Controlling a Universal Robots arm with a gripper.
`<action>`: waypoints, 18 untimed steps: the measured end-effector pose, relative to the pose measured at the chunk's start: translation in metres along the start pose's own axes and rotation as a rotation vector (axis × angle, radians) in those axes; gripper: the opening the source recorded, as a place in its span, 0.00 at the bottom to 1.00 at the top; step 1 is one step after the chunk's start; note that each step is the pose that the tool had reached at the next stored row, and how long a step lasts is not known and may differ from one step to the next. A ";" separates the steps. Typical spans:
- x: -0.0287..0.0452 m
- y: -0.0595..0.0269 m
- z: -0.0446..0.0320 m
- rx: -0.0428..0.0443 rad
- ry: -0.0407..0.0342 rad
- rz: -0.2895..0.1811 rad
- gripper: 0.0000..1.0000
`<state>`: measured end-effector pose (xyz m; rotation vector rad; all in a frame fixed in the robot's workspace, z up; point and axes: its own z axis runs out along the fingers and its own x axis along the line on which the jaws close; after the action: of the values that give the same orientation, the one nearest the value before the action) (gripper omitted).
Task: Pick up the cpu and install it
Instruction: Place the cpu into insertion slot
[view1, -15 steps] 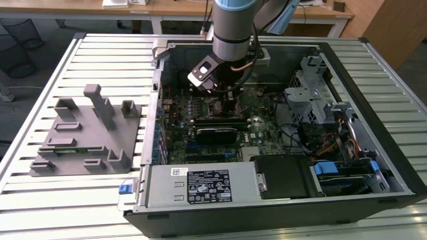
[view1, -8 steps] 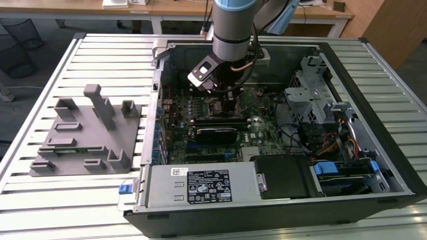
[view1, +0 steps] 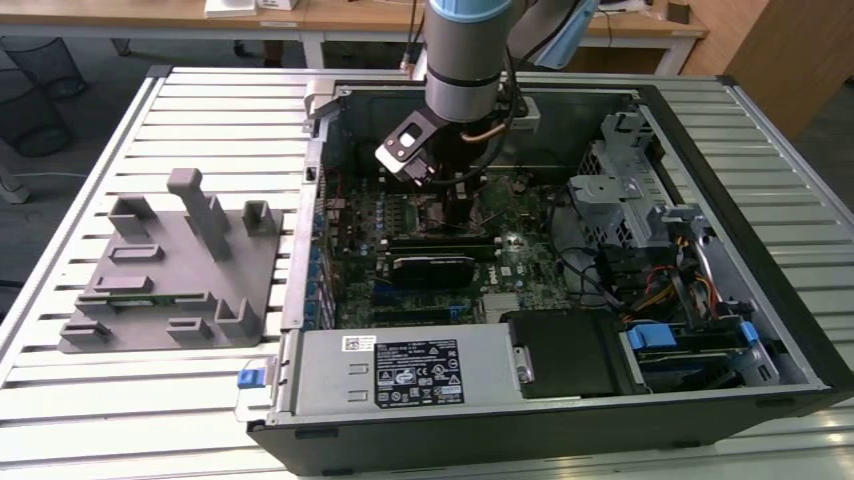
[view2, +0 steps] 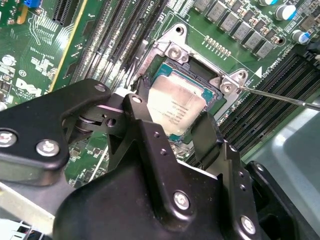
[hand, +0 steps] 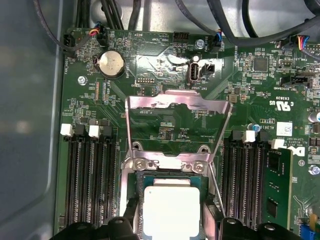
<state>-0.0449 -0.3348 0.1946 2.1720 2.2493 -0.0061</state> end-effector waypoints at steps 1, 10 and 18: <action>0.0008 0.0000 -0.0001 0.0002 -0.0002 0.000 0.61; 0.0032 0.0001 -0.0001 0.0001 0.0000 0.000 0.61; 0.0034 0.0001 -0.0003 0.0001 0.0035 0.000 0.61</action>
<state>-0.0449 -0.3315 0.1948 2.1735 2.2516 -0.0024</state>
